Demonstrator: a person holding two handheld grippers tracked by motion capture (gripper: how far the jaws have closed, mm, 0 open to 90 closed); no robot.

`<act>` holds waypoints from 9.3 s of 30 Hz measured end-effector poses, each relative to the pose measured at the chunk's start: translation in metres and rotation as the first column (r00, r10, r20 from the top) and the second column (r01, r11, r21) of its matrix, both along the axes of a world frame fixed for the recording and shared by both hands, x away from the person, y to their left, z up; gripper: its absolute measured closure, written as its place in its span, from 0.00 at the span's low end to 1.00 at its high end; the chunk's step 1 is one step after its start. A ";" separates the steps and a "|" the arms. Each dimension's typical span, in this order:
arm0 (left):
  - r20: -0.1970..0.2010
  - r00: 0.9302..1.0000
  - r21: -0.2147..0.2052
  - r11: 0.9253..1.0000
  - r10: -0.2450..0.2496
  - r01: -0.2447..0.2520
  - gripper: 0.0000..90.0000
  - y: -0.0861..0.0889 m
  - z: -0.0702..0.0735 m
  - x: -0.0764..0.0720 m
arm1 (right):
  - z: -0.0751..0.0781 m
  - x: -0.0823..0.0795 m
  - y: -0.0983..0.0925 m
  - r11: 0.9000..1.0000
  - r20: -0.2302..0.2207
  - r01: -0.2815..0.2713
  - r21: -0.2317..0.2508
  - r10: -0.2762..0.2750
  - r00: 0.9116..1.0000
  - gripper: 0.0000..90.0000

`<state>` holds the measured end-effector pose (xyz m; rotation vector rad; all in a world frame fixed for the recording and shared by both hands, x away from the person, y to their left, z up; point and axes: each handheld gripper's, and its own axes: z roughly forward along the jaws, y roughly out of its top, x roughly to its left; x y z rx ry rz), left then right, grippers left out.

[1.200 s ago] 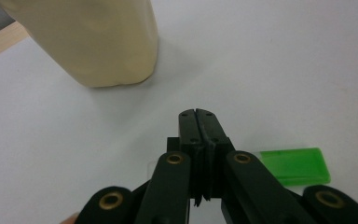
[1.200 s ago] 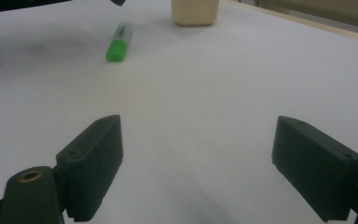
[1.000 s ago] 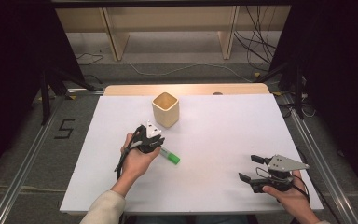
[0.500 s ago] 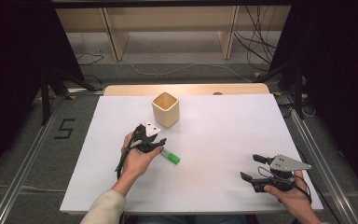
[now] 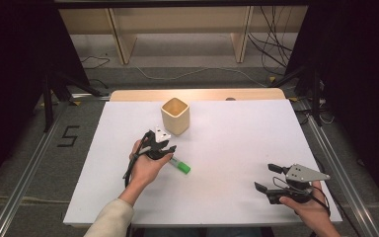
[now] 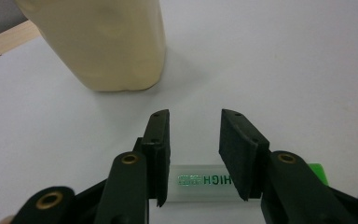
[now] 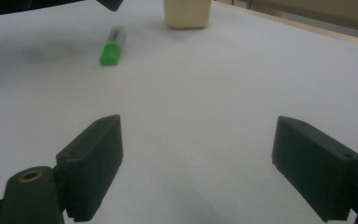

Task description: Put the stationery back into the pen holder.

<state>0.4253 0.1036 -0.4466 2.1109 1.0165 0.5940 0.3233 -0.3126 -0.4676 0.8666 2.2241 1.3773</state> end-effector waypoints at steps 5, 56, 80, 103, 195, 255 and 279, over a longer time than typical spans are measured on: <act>-0.009 1.000 0.008 1.000 -0.001 0.001 0.77 -0.004 -0.001 0.004 | -0.002 -0.001 -0.002 1.000 -0.006 -0.014 -0.004 0.013 1.000 0.19; -0.226 0.973 0.216 0.976 0.038 0.012 1.00 -0.004 -0.026 0.028 | -0.002 -0.001 0.000 1.000 -0.005 -0.022 -0.015 0.022 1.000 0.19; -0.290 0.955 0.268 0.963 0.064 0.017 1.00 0.006 -0.023 0.009 | -0.002 -0.001 0.001 1.000 -0.009 -0.024 -0.018 0.024 1.000 0.19; -0.325 0.945 0.287 0.956 0.036 0.062 1.00 0.011 -0.021 -0.015 | -0.002 -0.002 0.002 0.999 -0.012 -0.026 -0.025 0.026 1.000 0.19; -0.561 0.825 0.307 0.908 -0.071 0.287 0.72 -0.036 -0.012 -0.028 | -0.003 -0.001 0.003 0.999 -0.023 -0.040 -0.034 0.039 0.999 0.19; -0.430 0.899 0.263 0.941 -0.083 0.212 0.73 -0.031 0.006 -0.031 | -0.003 -0.002 0.003 0.999 -0.024 -0.042 -0.034 0.041 0.999 0.19; -0.254 0.965 0.126 0.986 -0.073 0.107 0.73 -0.022 0.011 -0.027 | -0.002 -0.002 0.003 0.999 -0.026 -0.041 -0.030 0.040 0.999 0.19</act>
